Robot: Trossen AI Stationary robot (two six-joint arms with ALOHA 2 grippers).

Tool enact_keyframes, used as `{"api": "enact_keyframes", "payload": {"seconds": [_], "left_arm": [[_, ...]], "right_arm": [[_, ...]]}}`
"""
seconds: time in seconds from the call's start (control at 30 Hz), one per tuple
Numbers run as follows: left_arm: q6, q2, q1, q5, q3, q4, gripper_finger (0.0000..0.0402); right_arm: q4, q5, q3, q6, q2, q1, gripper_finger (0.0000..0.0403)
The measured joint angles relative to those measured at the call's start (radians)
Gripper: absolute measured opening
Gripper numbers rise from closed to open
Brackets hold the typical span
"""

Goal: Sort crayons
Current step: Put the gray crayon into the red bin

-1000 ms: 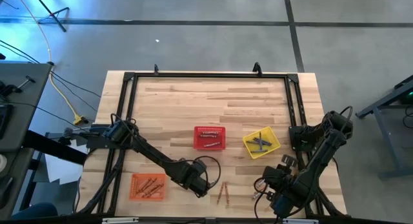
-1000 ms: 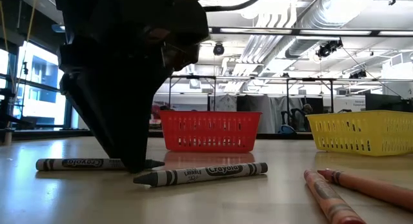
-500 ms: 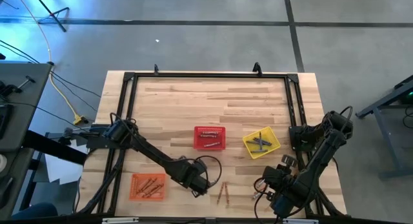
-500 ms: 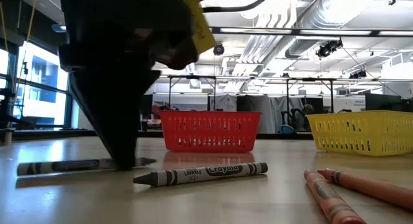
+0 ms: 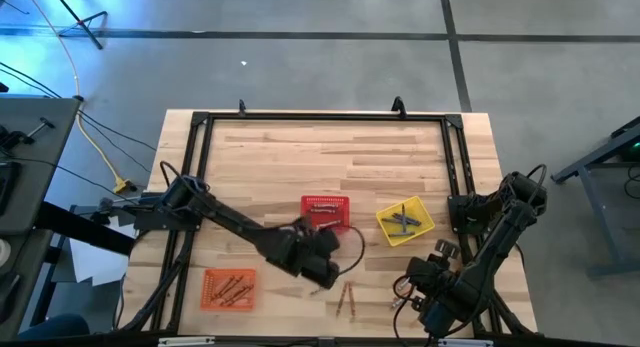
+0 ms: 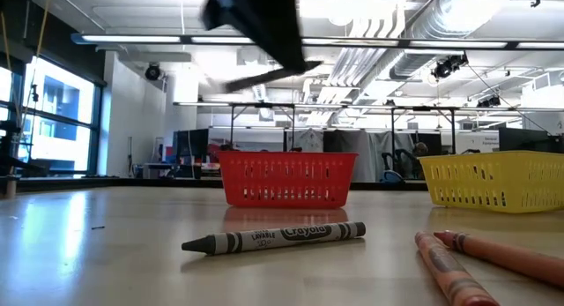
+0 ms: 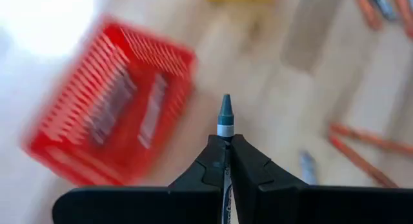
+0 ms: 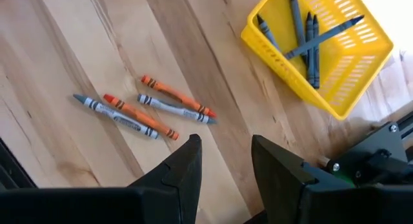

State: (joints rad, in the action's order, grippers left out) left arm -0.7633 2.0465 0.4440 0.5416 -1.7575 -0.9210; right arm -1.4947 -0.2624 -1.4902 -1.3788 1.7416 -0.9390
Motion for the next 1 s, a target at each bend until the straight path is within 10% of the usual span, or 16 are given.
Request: {"api": "enact_keyframes", "payload": {"seconds": [0.3, 1.0], "left_arm": [[0.210, 0.000, -0.127, 0.237, -0.022, 0.015, 0.0001], [0.171, 0.011, -0.235, 0.039, 0.172, 0.111, 0.0000]], "right_arm": [[0.000, -0.129, 0.000, 0.020, 0.000, 0.000, 0.0128], [0.022, -0.223, 0.000, 0.026, 0.000, 0.000, 0.0128]]}}
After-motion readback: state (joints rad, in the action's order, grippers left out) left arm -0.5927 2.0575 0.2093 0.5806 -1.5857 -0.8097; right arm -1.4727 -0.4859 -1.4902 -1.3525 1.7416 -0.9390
